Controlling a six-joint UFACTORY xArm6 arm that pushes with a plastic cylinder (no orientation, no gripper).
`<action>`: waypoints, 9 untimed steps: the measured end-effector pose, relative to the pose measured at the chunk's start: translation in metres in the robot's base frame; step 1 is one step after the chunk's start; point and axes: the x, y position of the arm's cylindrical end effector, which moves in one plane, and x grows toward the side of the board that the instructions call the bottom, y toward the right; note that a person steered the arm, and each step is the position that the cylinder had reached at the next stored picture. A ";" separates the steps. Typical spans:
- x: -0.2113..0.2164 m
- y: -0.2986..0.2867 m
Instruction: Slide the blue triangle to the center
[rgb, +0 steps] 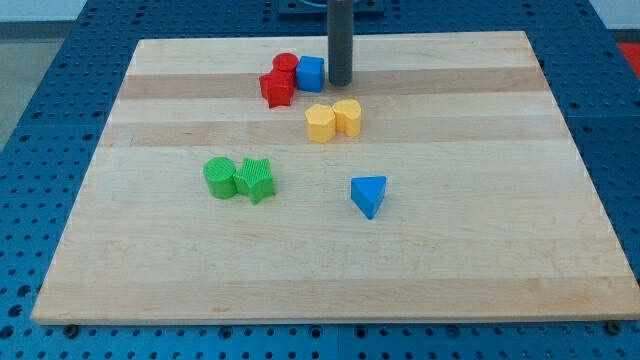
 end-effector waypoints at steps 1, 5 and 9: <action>0.027 0.042; 0.194 0.087; 0.228 -0.011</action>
